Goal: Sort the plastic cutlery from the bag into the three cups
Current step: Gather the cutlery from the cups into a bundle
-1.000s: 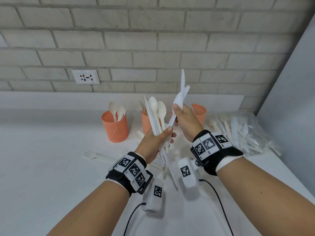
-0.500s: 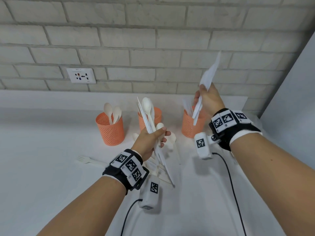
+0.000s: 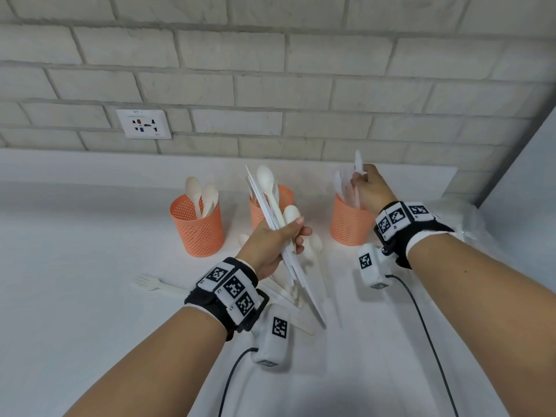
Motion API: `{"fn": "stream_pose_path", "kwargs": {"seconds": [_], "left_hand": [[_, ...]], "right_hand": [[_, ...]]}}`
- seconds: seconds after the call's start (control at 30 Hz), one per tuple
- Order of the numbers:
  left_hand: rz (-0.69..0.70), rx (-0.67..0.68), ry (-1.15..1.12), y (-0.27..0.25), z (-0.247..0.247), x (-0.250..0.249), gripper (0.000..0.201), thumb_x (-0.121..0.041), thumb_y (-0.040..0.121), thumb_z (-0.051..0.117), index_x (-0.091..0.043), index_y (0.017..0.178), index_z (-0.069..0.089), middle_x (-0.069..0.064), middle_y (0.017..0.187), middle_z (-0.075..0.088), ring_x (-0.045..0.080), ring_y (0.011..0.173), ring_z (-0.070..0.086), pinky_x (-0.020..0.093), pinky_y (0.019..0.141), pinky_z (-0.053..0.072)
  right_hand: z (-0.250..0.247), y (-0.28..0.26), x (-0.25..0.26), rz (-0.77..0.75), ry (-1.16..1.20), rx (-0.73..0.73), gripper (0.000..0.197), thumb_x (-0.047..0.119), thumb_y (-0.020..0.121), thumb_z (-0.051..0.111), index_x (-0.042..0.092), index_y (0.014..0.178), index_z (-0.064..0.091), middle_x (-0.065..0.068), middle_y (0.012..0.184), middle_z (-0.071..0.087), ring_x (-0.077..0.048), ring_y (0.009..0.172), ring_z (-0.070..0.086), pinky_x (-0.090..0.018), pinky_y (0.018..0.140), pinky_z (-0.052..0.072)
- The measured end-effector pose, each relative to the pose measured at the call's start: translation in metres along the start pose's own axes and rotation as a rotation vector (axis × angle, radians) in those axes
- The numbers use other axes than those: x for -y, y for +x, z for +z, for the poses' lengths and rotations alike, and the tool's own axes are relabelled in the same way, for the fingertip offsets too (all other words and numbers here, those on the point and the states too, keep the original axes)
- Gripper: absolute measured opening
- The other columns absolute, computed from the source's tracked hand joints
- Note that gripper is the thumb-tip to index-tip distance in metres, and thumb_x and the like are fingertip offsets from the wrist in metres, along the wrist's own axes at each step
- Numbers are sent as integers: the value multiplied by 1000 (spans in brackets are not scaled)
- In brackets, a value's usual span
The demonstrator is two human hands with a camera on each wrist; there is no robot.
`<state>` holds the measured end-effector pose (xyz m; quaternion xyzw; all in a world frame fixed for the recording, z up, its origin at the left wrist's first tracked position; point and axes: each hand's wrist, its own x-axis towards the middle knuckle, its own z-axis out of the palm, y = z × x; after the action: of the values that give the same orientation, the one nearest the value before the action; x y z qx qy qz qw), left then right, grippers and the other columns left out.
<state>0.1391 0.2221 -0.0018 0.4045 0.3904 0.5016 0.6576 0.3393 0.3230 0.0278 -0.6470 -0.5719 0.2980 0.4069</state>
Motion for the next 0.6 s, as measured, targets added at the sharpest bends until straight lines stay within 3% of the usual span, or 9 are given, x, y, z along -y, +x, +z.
{"fn": "stream_pose_path", "kwargs": {"seconds": [0.1,0.2,0.23,0.3,0.37,0.4,0.43,0.5,0.6], "left_hand": [[-8,-24,-9,2,3,0,7,-18,93,54,-13,90,50,5,68,60,11,49,48,24,52,48],[-15,-58,-39,4,6,-2,7,-19,95,50,-15,90,47,6,69,55,13,52,44,25,53,44],[-21,-71,-52,5,7,-3,6,-18,96,49,-14,92,47,6,68,54,13,53,43,24,52,43],[-13,-89,-70,6,6,-5,8,-15,96,48,-9,100,47,5,68,54,13,54,45,23,50,44],[14,-94,-57,9,3,-7,16,-12,95,48,-2,108,50,3,68,56,11,53,52,21,50,47],[39,-96,-50,9,1,-7,20,-10,94,50,-1,112,50,3,69,56,11,56,54,21,51,49],[61,-108,-51,8,0,-8,25,-9,93,52,0,116,49,5,72,54,12,60,56,22,53,51],[111,-133,-44,6,0,-8,32,-6,90,56,-1,121,48,12,83,51,17,73,56,28,61,53],[159,-101,-10,-1,5,-10,19,-11,93,52,-2,111,50,15,84,54,21,72,62,33,60,55]], "right_hand": [[0,-3,1,-63,-33,-117,41,15,96,43,10,136,36,-16,131,46,-24,110,51,-25,94,37],[5,-21,15,-249,-4,-231,34,6,90,50,10,124,48,-9,109,49,-20,99,51,-26,89,41],[7,-29,21,-304,18,-176,27,5,88,53,13,113,53,-4,97,51,-18,90,52,-30,84,44],[12,-53,32,-354,11,121,15,10,87,57,22,95,56,2,80,55,-17,76,55,-34,76,47],[17,-84,42,-280,-66,516,17,24,87,62,26,102,54,-1,85,61,-14,73,60,-36,74,51],[20,-97,44,-230,-107,648,33,31,85,64,26,113,49,-5,92,61,-14,74,61,-35,75,52],[24,-107,46,-202,-130,707,50,35,82,66,27,124,40,-6,96,59,-13,75,61,-33,75,53],[33,-121,45,-223,-169,670,68,35,81,68,29,134,27,-3,92,54,-14,75,58,-33,76,53],[41,-126,45,-243,-160,636,62,26,91,56,22,141,20,5,84,50,-16,71,56,-33,69,52]]}}
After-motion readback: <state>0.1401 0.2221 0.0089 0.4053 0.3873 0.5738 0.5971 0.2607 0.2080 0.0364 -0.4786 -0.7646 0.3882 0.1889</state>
